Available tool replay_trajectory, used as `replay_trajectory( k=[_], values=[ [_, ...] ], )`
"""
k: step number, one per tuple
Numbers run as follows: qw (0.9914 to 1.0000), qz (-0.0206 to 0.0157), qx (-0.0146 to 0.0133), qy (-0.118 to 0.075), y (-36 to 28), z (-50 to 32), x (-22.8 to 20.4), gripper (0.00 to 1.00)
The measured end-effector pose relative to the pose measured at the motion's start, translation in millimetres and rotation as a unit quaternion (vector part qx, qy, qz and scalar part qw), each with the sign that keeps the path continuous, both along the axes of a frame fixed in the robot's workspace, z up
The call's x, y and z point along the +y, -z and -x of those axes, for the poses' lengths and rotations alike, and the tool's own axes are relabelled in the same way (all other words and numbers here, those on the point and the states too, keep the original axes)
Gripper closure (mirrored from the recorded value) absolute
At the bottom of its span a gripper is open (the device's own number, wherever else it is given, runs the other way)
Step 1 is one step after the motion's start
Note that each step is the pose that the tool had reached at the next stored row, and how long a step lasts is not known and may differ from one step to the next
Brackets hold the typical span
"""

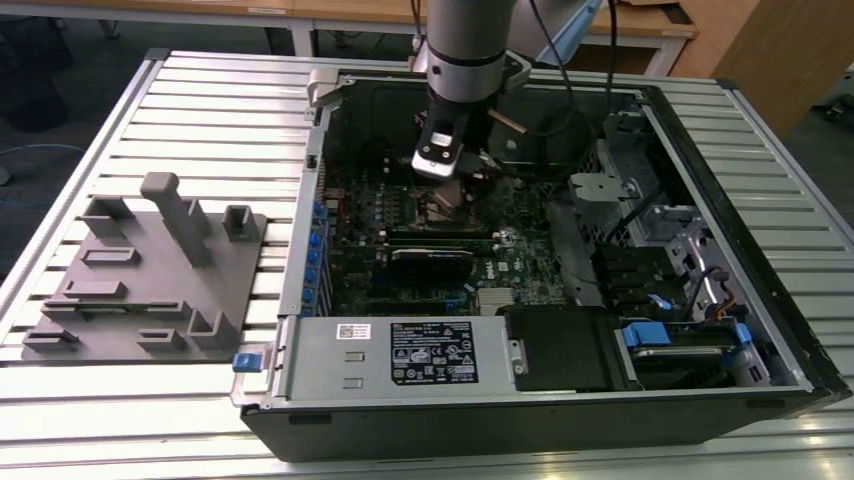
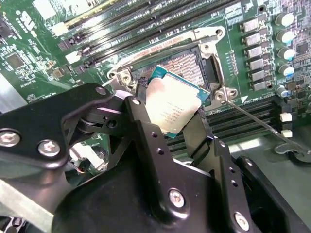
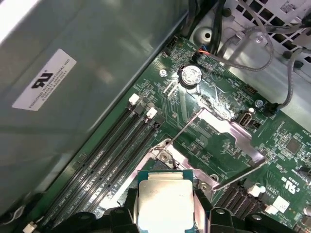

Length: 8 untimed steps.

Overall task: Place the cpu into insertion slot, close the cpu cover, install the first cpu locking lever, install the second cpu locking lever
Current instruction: 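Place the cpu into insertion slot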

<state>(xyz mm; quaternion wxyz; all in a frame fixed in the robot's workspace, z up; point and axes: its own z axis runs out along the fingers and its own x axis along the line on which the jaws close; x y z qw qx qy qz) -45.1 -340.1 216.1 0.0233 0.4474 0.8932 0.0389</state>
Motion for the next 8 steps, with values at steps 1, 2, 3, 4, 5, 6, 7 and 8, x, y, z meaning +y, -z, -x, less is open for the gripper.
replay_trajectory(
  k=[1, 2, 3, 4, 5, 6, 7, 8],
  values=[
    [1.00000, 0.0000, 0.0000, 0.001, 0.0, 0.4, 0.2, 0.46],
    [0.99999, -0.0001, -0.0001, 0.004, 0.1, 0.7, 0.2, 0.46],
    [0.99996, -0.0001, -0.0001, 0.009, 0.2, 0.7, 0.3, 0.46],
    [0.99986, -0.0001, 0.0000, 0.017, 0.3, 0.7, 0.3, 0.46],
    [0.99966, 0.0000, 0.0000, 0.026, 0.4, 0.7, 0.3, 0.46],
    [0.99939, 0.0000, 0.0000, 0.035, 0.5, 0.7, 0.3, 0.46],
    [0.99904, 0.0000, 0.0000, 0.044, 0.6, 0.7, 0.3, 0.46],
    [0.99860, 0.0000, 0.0000, 0.053, 0.6, 0.7, 0.3, 0.46]
  ],
)
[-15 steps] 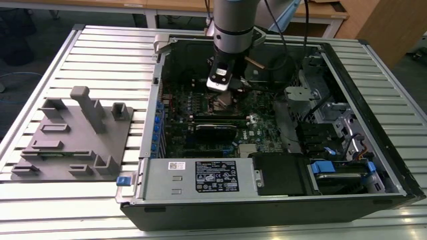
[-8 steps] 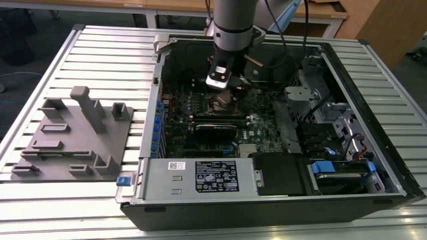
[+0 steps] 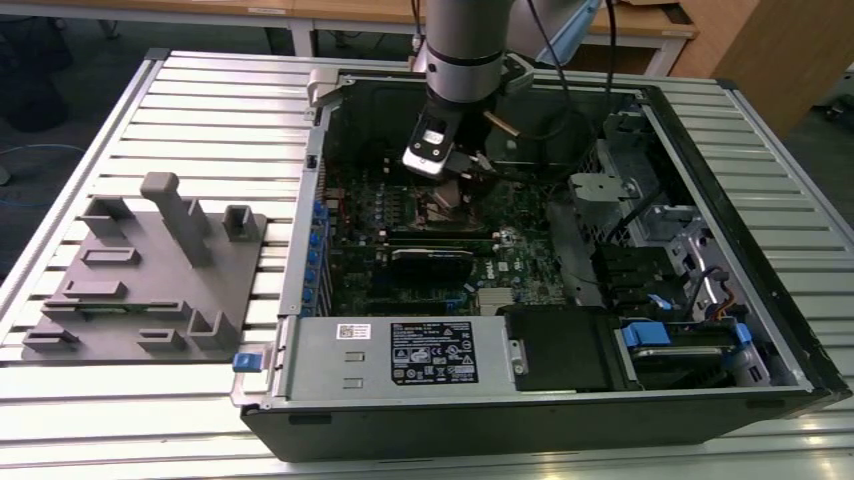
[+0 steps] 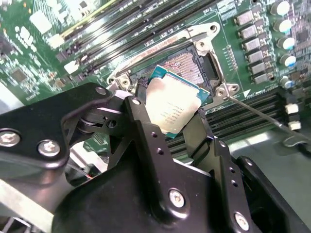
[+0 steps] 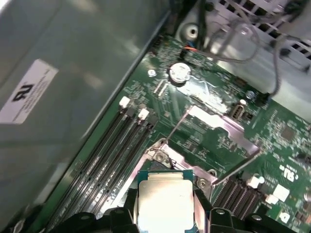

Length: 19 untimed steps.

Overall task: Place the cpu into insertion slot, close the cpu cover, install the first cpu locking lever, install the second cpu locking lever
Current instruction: 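Place the cpu into insertion slot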

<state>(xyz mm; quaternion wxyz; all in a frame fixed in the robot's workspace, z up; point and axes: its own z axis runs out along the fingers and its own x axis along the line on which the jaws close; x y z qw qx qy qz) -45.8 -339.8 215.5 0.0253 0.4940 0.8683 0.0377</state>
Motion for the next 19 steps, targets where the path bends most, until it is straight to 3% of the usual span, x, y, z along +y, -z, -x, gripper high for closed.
replay_trajectory(
  k=[4, 9, 12, 14, 17, 19],
  values=[
    [0.99933, -0.0001, -0.0001, 0.037, 0.2, 0.0, 0.0, 0.46],
    [0.99666, -0.0001, -0.0001, 0.082, 0.5, 0.0, 0.0, 0.46],
    [0.99407, 0.0000, 0.0000, 0.109, 0.5, 0.0, 0.0, 0.46],
    [0.99188, 0.0000, -0.0001, 0.127, 0.6, 0.0, 0.0, 0.46],
    [0.98809, 0.0000, 0.0000, 0.154, 0.8, 0.0, 0.0, 0.46],
    [0.98503, 0.0000, 0.0000, 0.172, 0.8, 0.0, 0.0, 0.46]
  ],
)
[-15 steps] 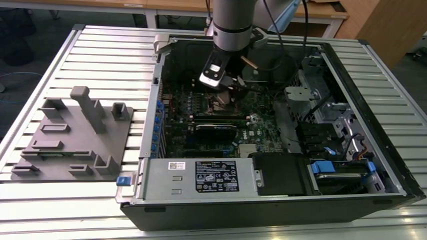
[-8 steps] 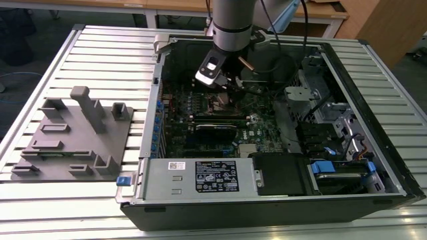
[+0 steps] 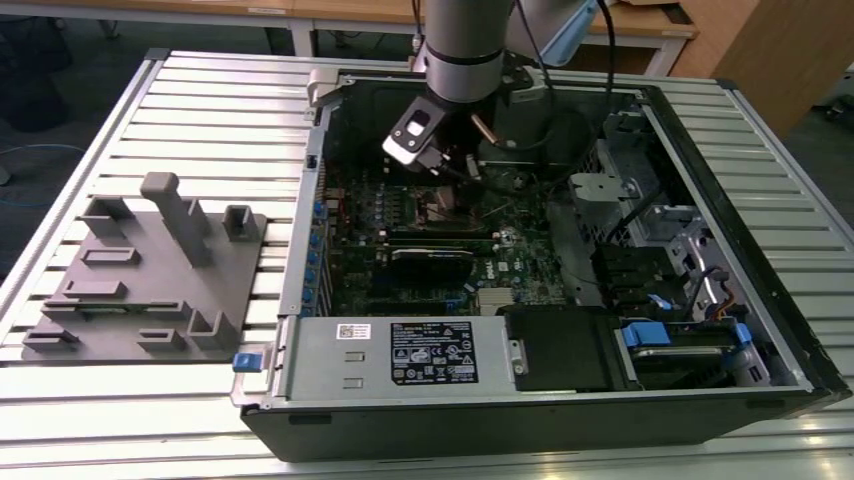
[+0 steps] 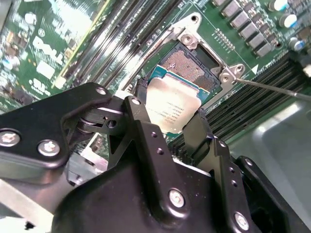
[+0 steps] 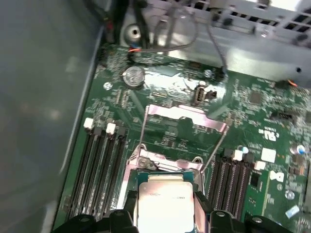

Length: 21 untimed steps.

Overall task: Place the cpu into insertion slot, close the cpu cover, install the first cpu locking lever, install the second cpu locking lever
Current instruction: 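Place the cpu into insertion slot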

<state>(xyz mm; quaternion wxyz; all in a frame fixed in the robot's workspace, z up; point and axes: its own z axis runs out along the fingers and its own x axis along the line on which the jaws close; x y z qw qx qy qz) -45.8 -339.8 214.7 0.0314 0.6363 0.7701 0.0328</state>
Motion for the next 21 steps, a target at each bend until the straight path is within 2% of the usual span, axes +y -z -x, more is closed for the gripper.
replay_trajectory(
  k=[2, 5, 8, 12, 21],
  values=[
    [0.99984, 0.0000, 0.0000, 0.018, 0.1, 0.0, 0.0, 0.46],
    [0.99900, 0.0000, 0.0000, 0.045, 0.3, 0.0, 0.0, 0.46],
    [0.99738, 0.0001, 0.0000, 0.072, 0.5, 0.0, 0.0, 0.46],
    [0.99438, 0.0000, 0.0001, 0.106, 0.9, 0.0, 0.0, 0.46],
    [0.99444, 0.0000, -0.0007, 0.105, 4.4, 2.1, -0.1, 0.46]
  ],
)
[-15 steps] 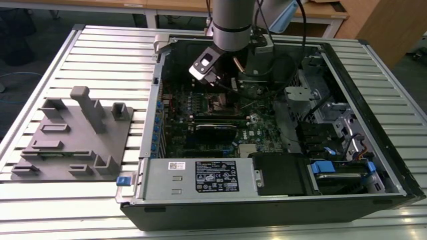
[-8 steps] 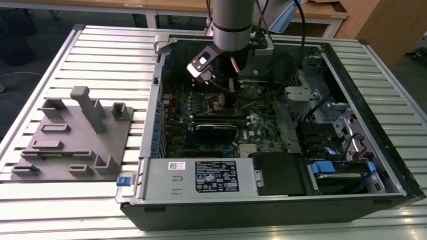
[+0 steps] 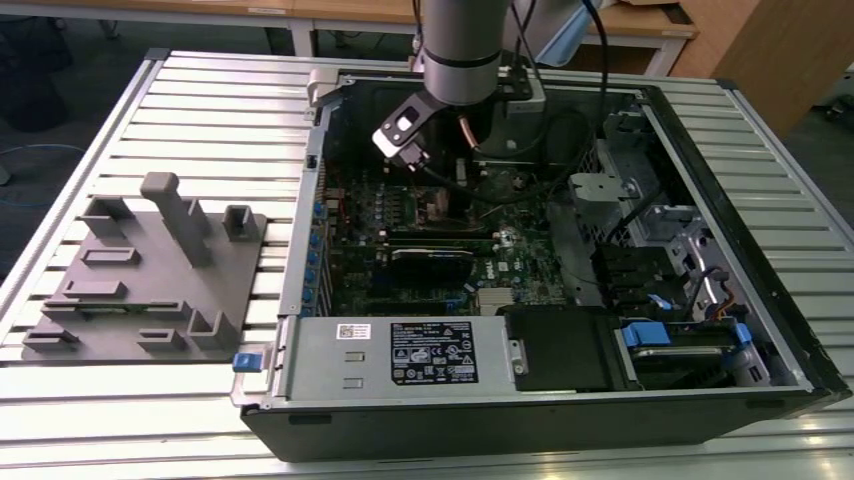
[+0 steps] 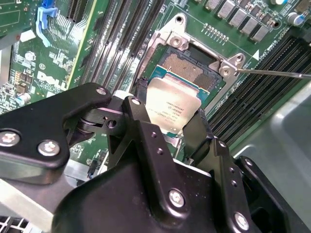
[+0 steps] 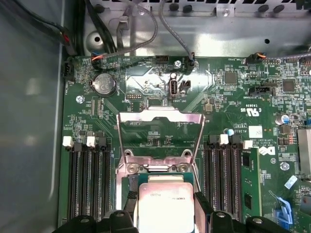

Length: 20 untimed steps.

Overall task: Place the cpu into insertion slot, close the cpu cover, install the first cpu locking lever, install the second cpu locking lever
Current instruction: 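Place the cpu into insertion slot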

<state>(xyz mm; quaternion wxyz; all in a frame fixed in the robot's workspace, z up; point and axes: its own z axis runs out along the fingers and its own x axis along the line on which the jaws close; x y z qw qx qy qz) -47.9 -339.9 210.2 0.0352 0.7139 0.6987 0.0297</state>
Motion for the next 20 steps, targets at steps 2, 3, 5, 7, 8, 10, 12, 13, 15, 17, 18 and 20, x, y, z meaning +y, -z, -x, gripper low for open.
replay_trajectory(
  k=[2, 3, 5, 7, 8, 10, 12, 13, 15, 17, 18, 20],
  values=[
    [1.00000, 0.0000, 0.0000, 0.000, 0.1, 0.4, 0.1, 0.46],
    [1.00000, 0.0000, 0.0000, 0.000, 0.1, 0.4, 0.1, 0.46],
    [1.00000, -0.0001, 0.0000, 0.000, 0.1, 0.4, 0.1, 0.46],
    [1.00000, -0.0001, -0.0001, 0.000, -1.1, 0.4, 0.1, 0.46],
    [1.00000, -0.0001, -0.0001, 0.000, -1.5, 0.4, 0.1, 0.46],
    [1.00000, -0.0002, -0.0002, 0.000, -1.5, 1.0, 0.1, 0.46],
    [1.00000, -0.0001, -0.0005, 0.000, -1.6, 2.0, 0.1, 0.46],
    [1.00000, -0.0002, -0.0005, 0.000, -1.5, 2.5, 0.4, 0.46],
    [1.00000, -0.0007, -0.0005, 0.000, -1.6, 3.2, 1.9, 0.46],
    [1.00000, -0.0011, -0.0005, 0.000, -1.5, 4.0, 2.9, 0.46],
    [1.00000, -0.0017, -0.0009, 0.000, -1.0, 4.5, 2.9, 0.46],
    [0.99999, -0.0026, -0.0039, 0.000, 0.8, 5.6, 3.0, 0.46]
  ],
)
